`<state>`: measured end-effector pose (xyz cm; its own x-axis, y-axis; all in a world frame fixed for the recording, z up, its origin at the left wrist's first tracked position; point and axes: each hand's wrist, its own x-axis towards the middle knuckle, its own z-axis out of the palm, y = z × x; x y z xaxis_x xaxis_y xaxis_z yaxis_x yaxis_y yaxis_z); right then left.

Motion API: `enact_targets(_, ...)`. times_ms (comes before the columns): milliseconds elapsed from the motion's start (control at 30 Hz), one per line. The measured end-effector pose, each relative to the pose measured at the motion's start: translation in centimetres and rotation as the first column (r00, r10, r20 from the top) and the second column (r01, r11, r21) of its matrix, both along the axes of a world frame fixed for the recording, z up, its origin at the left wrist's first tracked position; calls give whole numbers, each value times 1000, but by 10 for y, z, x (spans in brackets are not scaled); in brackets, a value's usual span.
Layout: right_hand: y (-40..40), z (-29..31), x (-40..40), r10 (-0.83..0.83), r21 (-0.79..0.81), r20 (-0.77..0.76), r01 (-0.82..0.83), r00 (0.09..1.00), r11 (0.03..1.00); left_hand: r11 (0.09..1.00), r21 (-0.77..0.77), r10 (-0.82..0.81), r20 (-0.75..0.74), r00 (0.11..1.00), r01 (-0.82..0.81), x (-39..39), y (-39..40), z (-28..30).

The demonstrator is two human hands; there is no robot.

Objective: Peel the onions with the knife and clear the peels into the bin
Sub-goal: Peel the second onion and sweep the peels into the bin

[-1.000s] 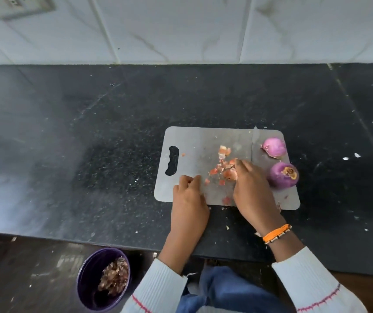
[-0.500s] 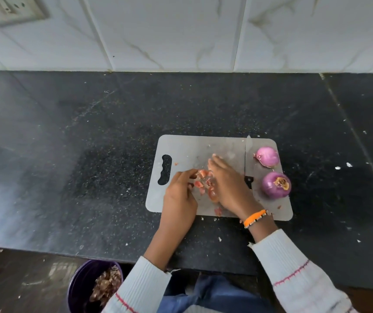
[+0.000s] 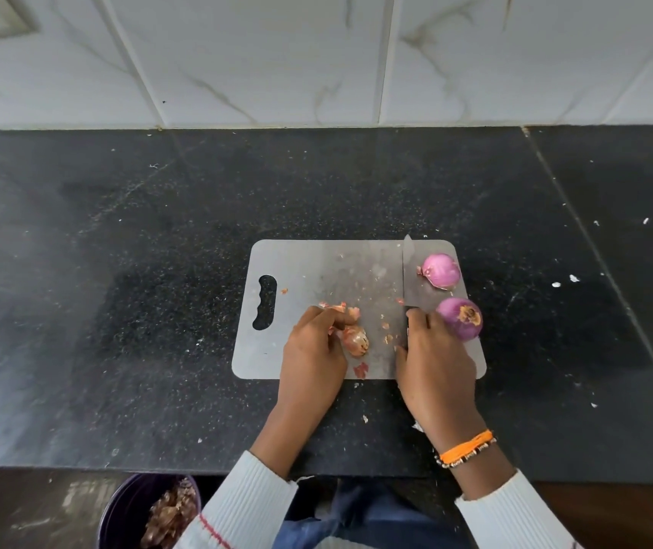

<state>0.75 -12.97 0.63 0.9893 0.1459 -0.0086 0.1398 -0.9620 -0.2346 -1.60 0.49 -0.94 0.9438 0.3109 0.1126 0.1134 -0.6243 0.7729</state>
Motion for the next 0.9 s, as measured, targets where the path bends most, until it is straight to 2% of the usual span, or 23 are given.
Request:
enact_targets(133,2,2,-4,55,29,-5,-54,998,998,1000,-22,13,-8,1000,-13,0,0,1)
enact_targets(300,16,3,-16,244,138,-28,-238,969,961,999,-30,43,-14,999,-44,-1,2,4)
enact_targets(500,9,10,-6,145,160,8,-144,989,977,998,-6,55,-35,998,-55,-2,6,3)
enact_targets(633,5,16,-3,41,5,-76,-41,996,999,998,-3,70,-59,996,-70,-3,10,0)
enact_targets(700,8,16,-9,69,-38,-97,-73,993,997,998,2,68,-53,996,-68,-3,10,0)
enact_targets(900,20,20,-11,210,28,-115,-208,971,978,998,-1,67,-36,997,-67,-2,9,1)
